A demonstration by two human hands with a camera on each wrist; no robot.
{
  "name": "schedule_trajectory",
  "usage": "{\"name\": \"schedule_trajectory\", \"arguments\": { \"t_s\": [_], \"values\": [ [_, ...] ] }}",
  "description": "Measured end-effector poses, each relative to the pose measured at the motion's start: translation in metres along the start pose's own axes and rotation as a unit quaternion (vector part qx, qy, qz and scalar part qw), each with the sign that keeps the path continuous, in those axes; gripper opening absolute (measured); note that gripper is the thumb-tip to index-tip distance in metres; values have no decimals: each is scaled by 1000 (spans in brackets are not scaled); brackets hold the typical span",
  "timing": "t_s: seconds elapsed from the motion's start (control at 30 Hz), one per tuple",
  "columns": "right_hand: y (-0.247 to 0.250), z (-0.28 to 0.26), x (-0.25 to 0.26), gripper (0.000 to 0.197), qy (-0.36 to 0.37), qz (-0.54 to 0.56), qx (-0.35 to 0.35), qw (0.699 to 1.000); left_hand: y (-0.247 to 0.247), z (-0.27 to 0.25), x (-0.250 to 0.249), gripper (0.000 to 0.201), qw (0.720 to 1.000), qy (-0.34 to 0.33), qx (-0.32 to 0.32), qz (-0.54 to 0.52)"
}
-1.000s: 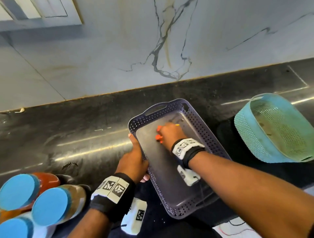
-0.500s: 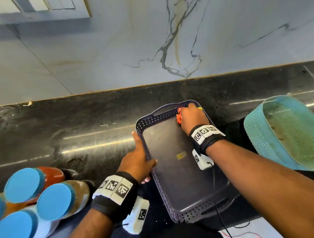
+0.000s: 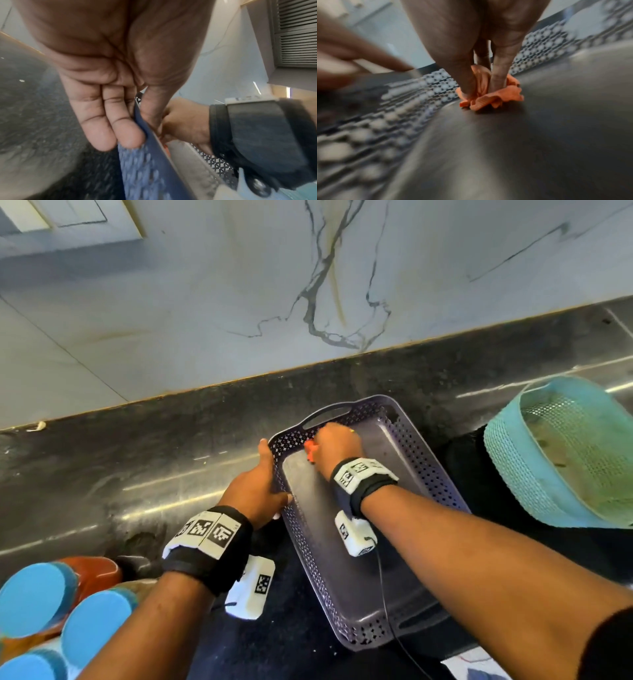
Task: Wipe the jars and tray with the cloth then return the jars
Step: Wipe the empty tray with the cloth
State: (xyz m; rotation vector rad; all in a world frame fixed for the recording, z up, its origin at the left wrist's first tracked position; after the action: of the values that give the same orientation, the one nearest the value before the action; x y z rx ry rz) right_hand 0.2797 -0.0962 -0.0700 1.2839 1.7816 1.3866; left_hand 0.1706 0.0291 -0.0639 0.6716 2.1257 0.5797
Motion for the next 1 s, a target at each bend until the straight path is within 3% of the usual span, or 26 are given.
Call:
{"name": "schedule_trajectory", "arguments": {
  "t_s": [0.1,0.23,0.33,0.47,0.6,0.7,0.8,0.9,1.0],
  "values": [
    [-15,-16,50,25,130,-27,31,991,1,-5,-5,102,1000,6,15,-9],
    [-10,-14,46,26,189,-93,52,976,-4,-12,-11,85,1000,29,6,0],
    [-2,-10,-4,25,108,-144,41,983,-8,-13,-15,91,998,28,-44,20],
    [-1,-14,-74,32,-23,-197,32,980,-11,-17,-16,96,998,40,-38,7],
    [-5,-18,-88,26,-81,-157,-4,984,-14,-18,-17,96,998,39,-56,15],
    [-2,-17,-74,26,-100,-87,-17,991,-14,-18,-14,95,999,27,-33,16],
    [-11,-26,-25,19,8,-25,-3,1000,-13,-17,-15,94,1000,13,-20,3],
    [-28,-39,27,15,145,-26,42,988,-13,-16,-14,89,999,8,-37,11],
    [-9,-29,41,15,191,-77,9,979,-16,-16,-9,88,1000,7,-24,7]
  ]
}}
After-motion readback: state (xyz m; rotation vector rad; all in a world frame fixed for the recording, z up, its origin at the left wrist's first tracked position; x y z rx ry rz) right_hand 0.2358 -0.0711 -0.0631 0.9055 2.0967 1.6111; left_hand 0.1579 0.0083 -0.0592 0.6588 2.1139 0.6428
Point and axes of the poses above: each hand's wrist, its own z-axis towards the middle knuckle, its own y-axis out of the back of the hand, x = y × z, the point moved 4 cm from there along z, towards the middle knuckle, and after that the axes turned 9 degrees about -z, right-handed, at the moved point
